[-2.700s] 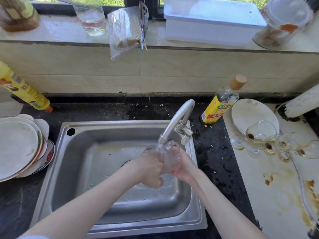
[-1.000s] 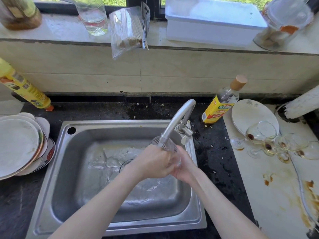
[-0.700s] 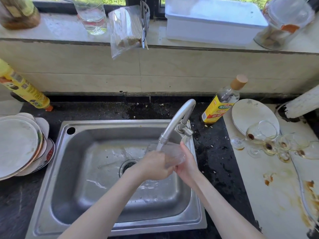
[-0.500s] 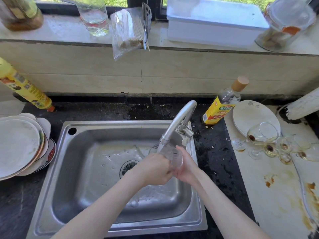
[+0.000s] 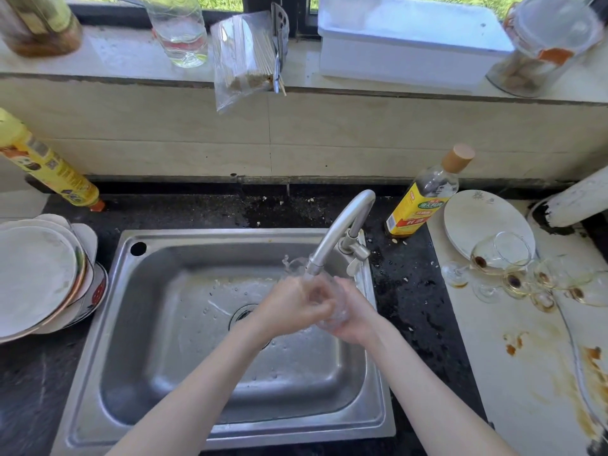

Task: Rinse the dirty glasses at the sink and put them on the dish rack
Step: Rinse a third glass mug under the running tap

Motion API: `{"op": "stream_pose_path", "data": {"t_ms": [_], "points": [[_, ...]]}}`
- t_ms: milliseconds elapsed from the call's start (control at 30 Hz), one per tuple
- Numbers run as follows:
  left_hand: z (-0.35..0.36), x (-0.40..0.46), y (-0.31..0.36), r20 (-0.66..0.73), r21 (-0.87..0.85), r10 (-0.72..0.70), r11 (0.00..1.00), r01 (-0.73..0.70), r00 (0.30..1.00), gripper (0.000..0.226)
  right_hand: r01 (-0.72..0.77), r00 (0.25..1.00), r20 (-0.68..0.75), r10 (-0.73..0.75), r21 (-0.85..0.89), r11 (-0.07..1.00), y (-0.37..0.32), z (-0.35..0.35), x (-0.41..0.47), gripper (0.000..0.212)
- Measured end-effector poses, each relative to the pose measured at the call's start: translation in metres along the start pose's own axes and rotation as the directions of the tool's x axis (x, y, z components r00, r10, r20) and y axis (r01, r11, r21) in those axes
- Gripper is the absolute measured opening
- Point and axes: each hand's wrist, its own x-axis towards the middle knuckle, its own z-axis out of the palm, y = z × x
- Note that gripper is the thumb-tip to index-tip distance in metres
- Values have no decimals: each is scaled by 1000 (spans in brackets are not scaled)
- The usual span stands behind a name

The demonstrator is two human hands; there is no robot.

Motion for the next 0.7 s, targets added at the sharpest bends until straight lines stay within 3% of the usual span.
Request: {"op": "stream_pose_path", "data": {"t_ms": [67,133,167,233,300,400,467,533,600,700], "points": [[1,-2,-5,13,-34,3,999,-2,1000,9,-42,997,-58,45,54,998,3,-2,-2,38],[3,-1,-7,-82,-117,-138,985,128,987,26,-13,997,-73,20,90,996,13,-8,0,45],[2,1,-9,-125,-229,-257,947,225,958,30,45,998,-38,-43,78,996,17,-9,0,44],[-1,8,-11,-142,-529,-491,771,354,859,34,217,976,3,-217,-3,976,23,-7,0,42],[-5,11,-13,-152,-588,-569,709,389,808,44,344,938,19,-345,-164,925,24,-5,-2,44],[-6,5,-2,-171,-512,-448,801,309,878,46,350,929,-33,-369,-247,904,23,-5,1,43],[0,-3,7,-180,-416,-304,885,208,936,36,236,958,-126,-257,-162,958,16,0,0,37],[6,-8,3,-137,-134,-113,986,95,984,29,88,978,-187,-91,-26,996,6,-1,1,44],[4,-10,-1,-24,133,61,989,-57,998,35,-12,988,-152,14,17,1000,-2,-3,0,43],[-5,-7,-3,72,121,122,984,-130,990,23,-126,978,-166,125,7,992,-1,-4,-3,37]]}}
